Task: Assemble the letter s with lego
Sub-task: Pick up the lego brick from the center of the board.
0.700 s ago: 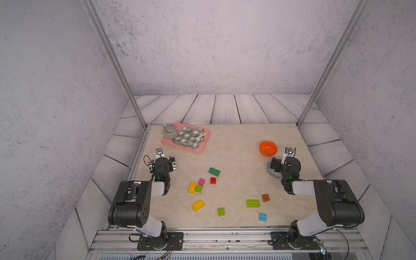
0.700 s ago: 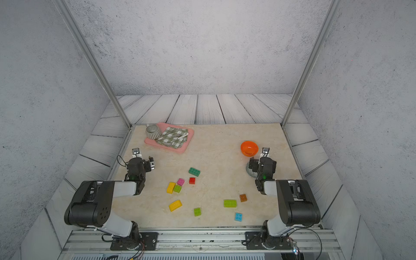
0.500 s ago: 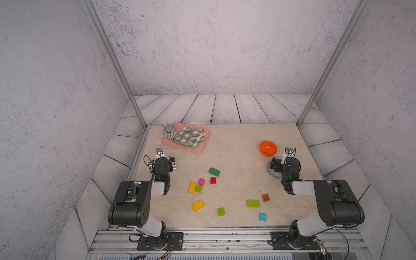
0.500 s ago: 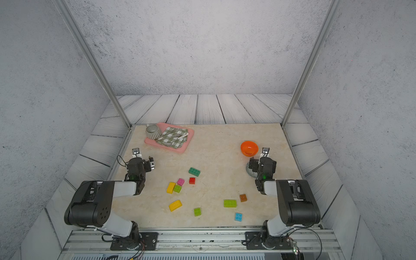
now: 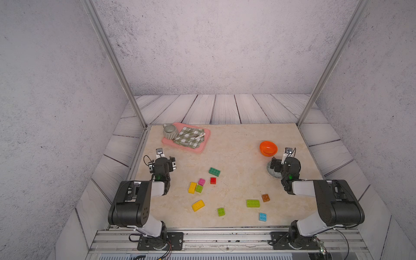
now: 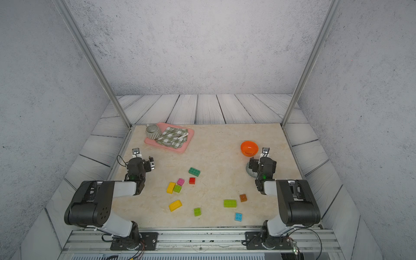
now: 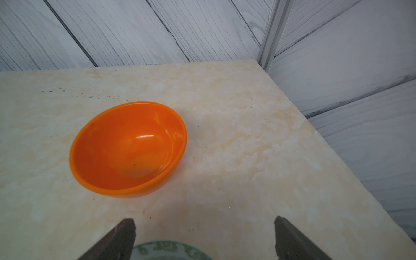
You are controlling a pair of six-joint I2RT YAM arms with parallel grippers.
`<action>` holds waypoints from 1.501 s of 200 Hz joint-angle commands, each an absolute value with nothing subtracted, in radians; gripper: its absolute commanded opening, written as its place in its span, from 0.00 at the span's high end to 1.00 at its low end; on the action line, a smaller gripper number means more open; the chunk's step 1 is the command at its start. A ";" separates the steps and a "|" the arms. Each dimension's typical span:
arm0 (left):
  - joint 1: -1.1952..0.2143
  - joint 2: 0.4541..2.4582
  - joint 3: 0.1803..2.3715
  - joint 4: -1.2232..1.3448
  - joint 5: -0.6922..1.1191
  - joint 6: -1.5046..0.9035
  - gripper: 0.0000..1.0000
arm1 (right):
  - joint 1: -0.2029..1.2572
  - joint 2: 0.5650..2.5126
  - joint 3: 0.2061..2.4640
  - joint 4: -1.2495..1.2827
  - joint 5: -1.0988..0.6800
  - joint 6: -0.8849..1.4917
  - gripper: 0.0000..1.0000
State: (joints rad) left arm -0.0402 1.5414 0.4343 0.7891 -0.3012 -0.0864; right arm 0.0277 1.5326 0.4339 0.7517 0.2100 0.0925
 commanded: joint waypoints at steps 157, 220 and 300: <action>-0.086 0.994 1.144 -0.586 -0.141 -0.267 0.21 | 0.295 1.158 1.175 -0.699 0.322 0.460 0.01; -0.106 0.868 0.898 -0.649 0.038 -0.319 0.29 | 0.634 1.103 1.029 -0.953 0.174 0.804 0.04; -0.144 0.914 0.881 -0.684 0.040 -0.314 0.37 | 0.898 1.250 0.834 -0.858 0.134 1.021 0.08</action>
State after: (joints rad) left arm -0.1234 0.9062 0.8570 -0.6502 0.0456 -0.3153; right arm 0.8764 1.2129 0.8547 -0.8837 0.1539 0.9447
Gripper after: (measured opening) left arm 0.630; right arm 0.921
